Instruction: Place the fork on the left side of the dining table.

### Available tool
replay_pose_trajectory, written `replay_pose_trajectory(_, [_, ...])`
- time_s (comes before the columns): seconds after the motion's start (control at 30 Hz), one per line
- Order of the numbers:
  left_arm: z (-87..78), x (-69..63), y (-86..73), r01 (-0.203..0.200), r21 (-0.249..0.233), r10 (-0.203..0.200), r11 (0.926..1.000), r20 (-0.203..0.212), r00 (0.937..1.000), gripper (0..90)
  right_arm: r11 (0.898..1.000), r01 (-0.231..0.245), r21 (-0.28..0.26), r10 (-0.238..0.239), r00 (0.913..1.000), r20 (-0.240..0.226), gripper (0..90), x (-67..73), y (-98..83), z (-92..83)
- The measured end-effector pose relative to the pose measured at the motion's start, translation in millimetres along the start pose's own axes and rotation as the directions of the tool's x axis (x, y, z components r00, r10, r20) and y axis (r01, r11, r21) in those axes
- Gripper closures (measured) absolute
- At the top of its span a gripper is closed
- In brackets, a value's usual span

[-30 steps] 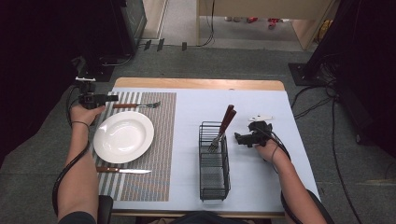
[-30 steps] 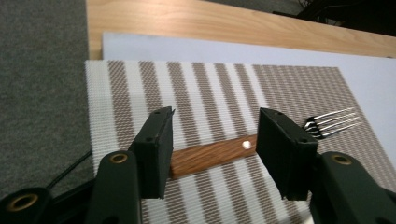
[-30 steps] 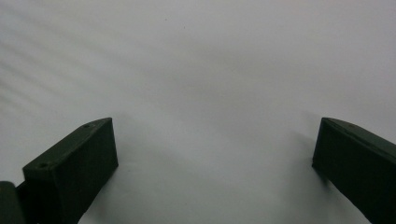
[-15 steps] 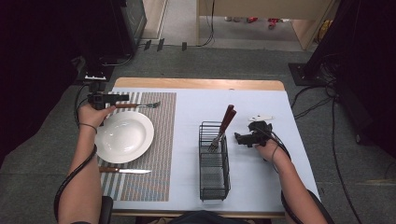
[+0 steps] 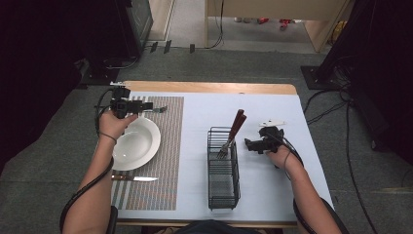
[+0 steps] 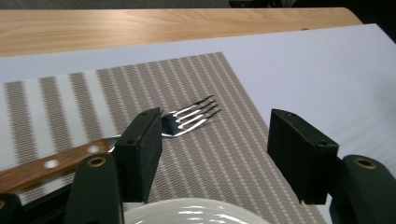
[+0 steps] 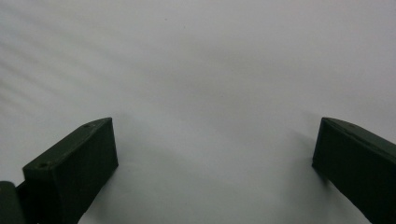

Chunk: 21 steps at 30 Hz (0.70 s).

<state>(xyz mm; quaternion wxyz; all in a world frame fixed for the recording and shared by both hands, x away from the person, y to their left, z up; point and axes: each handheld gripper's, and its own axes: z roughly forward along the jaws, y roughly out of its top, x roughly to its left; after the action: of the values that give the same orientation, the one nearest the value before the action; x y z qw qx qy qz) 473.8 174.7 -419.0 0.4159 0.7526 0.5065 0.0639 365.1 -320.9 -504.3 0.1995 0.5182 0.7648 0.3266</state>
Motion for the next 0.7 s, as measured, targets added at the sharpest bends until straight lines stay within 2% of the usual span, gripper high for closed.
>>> replay_pose_trajectory(0.2, [12.5, -28.3, -5.5, -0.06, 0.027, 0.06, 0.9978, 0.007, 0.9982, 35.5, 1.0, -0.001, 0.001, 0.001, 1.0, 0.0, 0.0, 0.1, 0.0, -0.1])
replay_pose_trajectory(0.4, [22.8, -51.0, -9.7, -0.085, 0.039, 0.084, 0.9956, 0.027, 0.9961, 35.4, 1.0, -0.001, 0.001, 0.001, 1.0, 0.001, 0.0, 0.1, 0.0, -0.1])
replay_pose_trajectory(0.7, [36.8, -81.4, -18.1, -0.138, 0.054, 0.134, 0.9889, 0.07, 0.9885, 34.4, 1.0, -0.001, 0.0, 0.001, 1.0, 0.001, 0.0, 0.2, 0.0, 0.0])
